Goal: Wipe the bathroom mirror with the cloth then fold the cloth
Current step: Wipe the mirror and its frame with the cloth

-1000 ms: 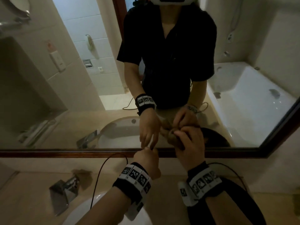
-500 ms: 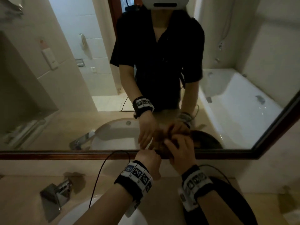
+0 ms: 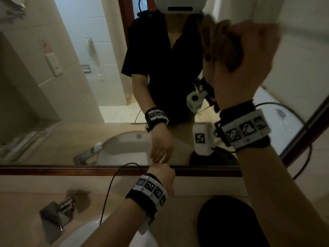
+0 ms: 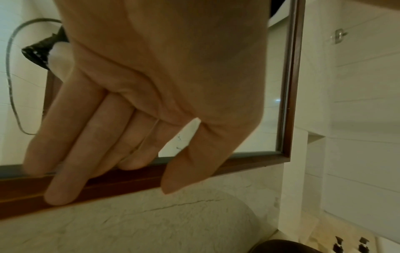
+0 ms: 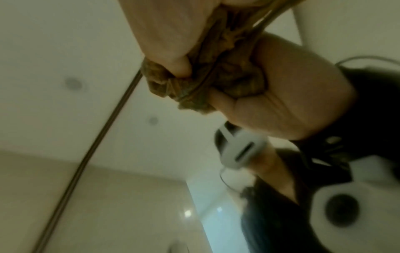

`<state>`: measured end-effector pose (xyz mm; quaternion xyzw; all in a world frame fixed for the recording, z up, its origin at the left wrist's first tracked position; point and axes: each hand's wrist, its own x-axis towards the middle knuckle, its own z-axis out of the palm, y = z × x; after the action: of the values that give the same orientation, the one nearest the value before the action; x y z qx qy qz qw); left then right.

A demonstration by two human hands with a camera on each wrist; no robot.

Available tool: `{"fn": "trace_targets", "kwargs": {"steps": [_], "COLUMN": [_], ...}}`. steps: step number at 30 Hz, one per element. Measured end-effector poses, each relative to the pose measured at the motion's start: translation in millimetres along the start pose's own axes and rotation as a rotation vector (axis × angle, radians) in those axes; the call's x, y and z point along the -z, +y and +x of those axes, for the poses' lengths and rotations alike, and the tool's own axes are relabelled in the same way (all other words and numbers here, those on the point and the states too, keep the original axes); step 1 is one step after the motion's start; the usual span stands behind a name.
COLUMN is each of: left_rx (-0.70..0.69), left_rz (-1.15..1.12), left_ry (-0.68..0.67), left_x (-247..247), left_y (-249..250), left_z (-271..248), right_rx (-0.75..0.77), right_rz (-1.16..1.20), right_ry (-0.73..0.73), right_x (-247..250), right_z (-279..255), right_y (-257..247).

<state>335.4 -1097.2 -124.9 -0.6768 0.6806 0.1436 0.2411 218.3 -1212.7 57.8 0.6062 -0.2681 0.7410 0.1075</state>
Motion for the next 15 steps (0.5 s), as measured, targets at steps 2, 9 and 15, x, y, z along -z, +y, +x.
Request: {"fn": "trace_targets", "kwargs": {"steps": [2, 9, 15], "left_rx": [0.008, -0.002, -0.014], "left_rz": [-0.008, 0.023, 0.023], "left_ry": [0.015, 0.033, -0.002], "left_x": [0, -6, -4], "left_y": [-1, -3, -3], "left_z": [-1, -8, -6], "right_rx": [0.044, 0.55, 0.258], "right_rz": [0.048, -0.003, 0.062], "right_ry": [-0.219, -0.939, -0.358], "right_x": [1, 48, 15], "right_z": [-50, -224, -41], "right_y": [0, 43, 8]}}
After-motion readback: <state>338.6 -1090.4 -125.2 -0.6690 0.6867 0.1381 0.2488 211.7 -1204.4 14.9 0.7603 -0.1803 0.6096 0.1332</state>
